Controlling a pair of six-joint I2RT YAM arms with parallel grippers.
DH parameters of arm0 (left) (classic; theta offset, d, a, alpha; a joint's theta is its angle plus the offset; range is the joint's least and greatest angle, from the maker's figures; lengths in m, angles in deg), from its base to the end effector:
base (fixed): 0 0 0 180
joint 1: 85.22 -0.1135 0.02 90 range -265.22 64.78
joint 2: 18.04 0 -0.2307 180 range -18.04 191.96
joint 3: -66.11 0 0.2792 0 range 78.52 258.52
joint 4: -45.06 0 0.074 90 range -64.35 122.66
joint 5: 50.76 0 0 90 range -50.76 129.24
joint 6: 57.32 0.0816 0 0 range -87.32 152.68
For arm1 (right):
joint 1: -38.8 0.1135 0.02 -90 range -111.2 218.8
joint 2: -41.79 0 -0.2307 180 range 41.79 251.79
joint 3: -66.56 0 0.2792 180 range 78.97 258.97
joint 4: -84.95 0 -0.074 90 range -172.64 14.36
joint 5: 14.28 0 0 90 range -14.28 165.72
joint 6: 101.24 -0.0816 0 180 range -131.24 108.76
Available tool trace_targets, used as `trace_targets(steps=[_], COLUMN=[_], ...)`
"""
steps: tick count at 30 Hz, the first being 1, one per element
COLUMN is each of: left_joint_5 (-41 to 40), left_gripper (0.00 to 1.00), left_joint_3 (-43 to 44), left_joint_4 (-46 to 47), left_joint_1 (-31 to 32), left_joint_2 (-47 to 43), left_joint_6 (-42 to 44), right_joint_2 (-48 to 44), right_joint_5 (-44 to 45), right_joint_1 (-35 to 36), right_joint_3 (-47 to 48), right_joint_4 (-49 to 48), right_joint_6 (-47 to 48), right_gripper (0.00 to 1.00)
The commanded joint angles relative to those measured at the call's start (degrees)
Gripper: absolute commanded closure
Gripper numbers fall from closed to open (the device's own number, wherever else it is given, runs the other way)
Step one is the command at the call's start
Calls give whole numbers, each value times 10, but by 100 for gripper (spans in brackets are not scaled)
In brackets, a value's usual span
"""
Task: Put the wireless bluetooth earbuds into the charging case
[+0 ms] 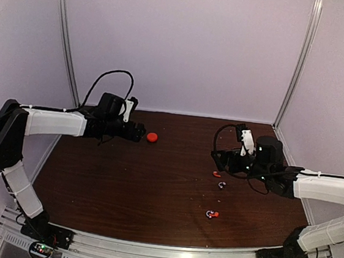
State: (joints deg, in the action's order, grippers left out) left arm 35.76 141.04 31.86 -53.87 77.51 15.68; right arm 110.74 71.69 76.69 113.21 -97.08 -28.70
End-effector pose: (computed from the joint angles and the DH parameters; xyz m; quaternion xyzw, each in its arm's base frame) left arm 0.3722 -0.2209 0.1583 0.0960 0.8767 -0.1683 0.4403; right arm 0.2658 0.2141 0.1690 -0.1652 0.8034 0.2909 0.4925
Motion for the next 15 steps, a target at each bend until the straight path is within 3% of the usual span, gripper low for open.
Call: trace_targets(steps=[1, 5, 9, 15], left_joint_5=[35, 52, 80, 100], left_gripper=[2, 2, 2, 3], left_joint_3=[64, 112, 150, 244], left_joint_4=[-21, -32, -31, -74], left_joint_1=[3, 3, 3, 2], left_joint_2=[64, 127, 172, 256], left_joint_6=[60, 83, 110, 139], right_joint_2=[7, -2, -7, -9], right_joint_5=[35, 36, -29, -66], right_joint_1=[-2, -2, -3, -4], right_joint_3=[15, -5, 12, 8], right_joint_4=[31, -1, 22, 7], right_joint_6=[-35, -27, 20, 18], right_gripper=[0, 0, 0, 0])
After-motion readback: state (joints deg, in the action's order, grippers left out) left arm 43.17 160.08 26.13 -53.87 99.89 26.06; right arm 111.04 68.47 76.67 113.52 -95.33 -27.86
